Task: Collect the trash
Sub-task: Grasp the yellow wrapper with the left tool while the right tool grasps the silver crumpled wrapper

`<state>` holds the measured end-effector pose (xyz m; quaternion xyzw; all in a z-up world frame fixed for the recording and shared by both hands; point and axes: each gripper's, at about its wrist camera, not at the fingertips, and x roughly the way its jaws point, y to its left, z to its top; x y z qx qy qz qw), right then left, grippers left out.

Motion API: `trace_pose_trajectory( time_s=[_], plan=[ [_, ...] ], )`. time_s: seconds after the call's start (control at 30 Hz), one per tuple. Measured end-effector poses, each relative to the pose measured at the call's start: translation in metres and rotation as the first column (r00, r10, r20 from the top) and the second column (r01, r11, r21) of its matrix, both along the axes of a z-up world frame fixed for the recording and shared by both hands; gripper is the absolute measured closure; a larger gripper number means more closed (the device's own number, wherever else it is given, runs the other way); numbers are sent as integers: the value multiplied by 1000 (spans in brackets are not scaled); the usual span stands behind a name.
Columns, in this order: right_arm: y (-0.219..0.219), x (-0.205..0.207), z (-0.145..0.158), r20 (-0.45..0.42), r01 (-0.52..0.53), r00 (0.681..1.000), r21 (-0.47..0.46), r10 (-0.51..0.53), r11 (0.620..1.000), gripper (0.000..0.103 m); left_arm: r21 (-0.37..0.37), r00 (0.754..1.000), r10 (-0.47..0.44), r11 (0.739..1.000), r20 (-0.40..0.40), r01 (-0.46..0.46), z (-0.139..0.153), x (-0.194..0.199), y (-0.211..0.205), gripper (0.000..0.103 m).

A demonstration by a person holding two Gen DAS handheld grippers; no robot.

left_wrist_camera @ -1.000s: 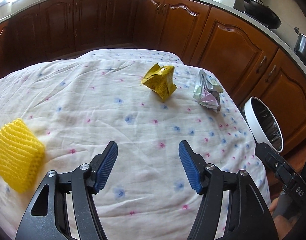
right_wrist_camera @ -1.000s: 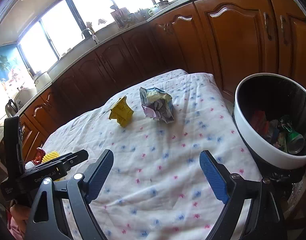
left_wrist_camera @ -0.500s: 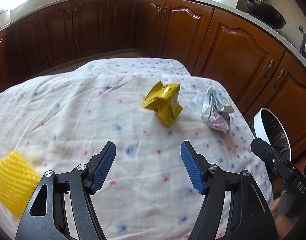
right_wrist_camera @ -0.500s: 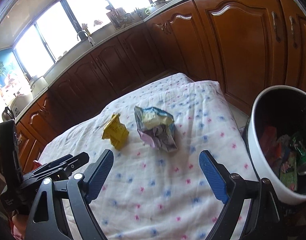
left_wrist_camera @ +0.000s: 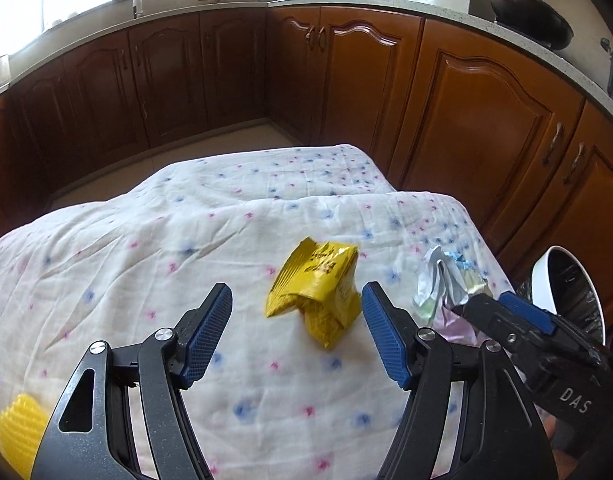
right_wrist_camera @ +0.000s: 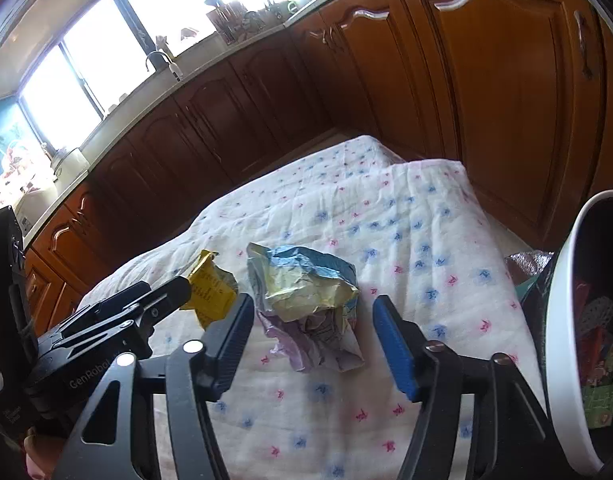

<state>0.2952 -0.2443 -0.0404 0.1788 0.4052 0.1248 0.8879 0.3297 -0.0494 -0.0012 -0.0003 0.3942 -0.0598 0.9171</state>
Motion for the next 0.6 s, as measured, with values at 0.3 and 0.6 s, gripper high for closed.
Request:
trace_pose_trajectory(
  time_s=[0.3, 0.6],
  plan=[
    [5, 2, -3, 0, -29, 1000, -6, 29, 1000, 83, 20, 997, -61, 998, -52, 62, -22, 13, -13, 73],
    [2, -16, 8, 26, -24, 999, -19, 24, 1000, 88, -8, 996, -69, 998, -61, 68, -19, 1, -12, 82]
  ],
)
